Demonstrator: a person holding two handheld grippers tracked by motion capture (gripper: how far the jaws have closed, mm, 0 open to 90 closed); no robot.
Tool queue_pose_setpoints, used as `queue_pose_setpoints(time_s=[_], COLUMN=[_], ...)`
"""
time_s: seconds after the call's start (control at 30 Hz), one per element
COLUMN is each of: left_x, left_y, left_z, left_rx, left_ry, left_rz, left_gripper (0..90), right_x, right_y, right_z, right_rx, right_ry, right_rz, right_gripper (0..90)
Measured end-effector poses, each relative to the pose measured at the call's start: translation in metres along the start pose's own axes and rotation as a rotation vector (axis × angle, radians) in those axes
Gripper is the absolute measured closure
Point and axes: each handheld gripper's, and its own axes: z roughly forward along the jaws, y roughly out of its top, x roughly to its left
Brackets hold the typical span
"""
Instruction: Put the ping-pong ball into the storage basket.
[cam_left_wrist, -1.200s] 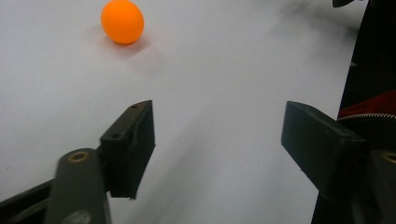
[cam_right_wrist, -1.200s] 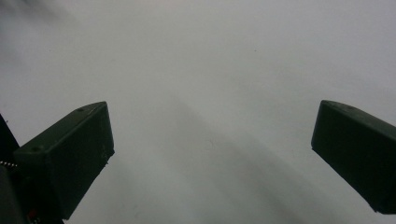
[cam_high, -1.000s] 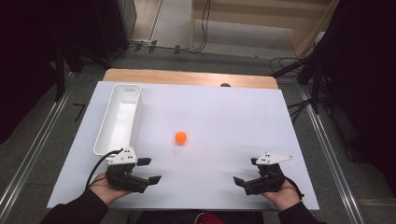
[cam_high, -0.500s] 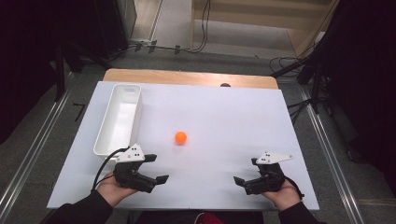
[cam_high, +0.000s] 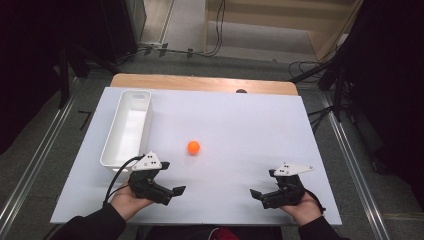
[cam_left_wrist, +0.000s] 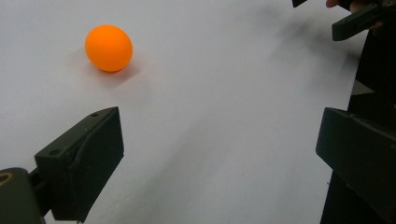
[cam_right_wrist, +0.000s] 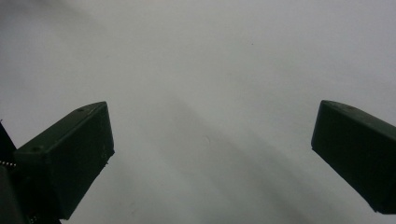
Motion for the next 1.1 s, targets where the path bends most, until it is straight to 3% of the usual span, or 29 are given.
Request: queue_pose_setpoints(time_s=[0.4, 0.5, 0.63, 0.8, 0.9, 1.1], left_x=[0.001, 0.001, 0.001, 0.002, 0.004, 0.003], left_y=[0.006, 0.008, 0.009, 0.011, 0.013, 0.016], left_z=[0.010, 0.012, 0.014, 0.016, 0.018, 0.022], left_rx=[-0.014, -0.024, -0.040, -0.048, -0.048, -0.031], left_ry=[0.015, 0.038, 0.014, 0.032, 0.034, 0.058], left_rz=[0.002, 0.001, -0.003, -0.005, -0.017, 0.001], left_gripper=[1.5, 0.8, 0.0, 0.0, 0.0, 0.0], right_x=[0.000, 0.000, 0.000, 0.000, 0.000, -0.003], right_y=[0.000, 0.000, 0.000, 0.000, 0.000, 0.001], right_z=[0.000, 0.000, 0.000, 0.000, 0.000, 0.000], right_rx=[0.000, -0.001, -0.001, -0.001, -0.001, -0.008], right_ry=[0.006, 0.004, 0.005, 0.004, 0.009, 0.009], right_rz=[0.005, 0.004, 0.000, 0.002, 0.004, 0.014], right_gripper=[0.0, 0.0, 0.0, 0.0, 0.0, 0.0])
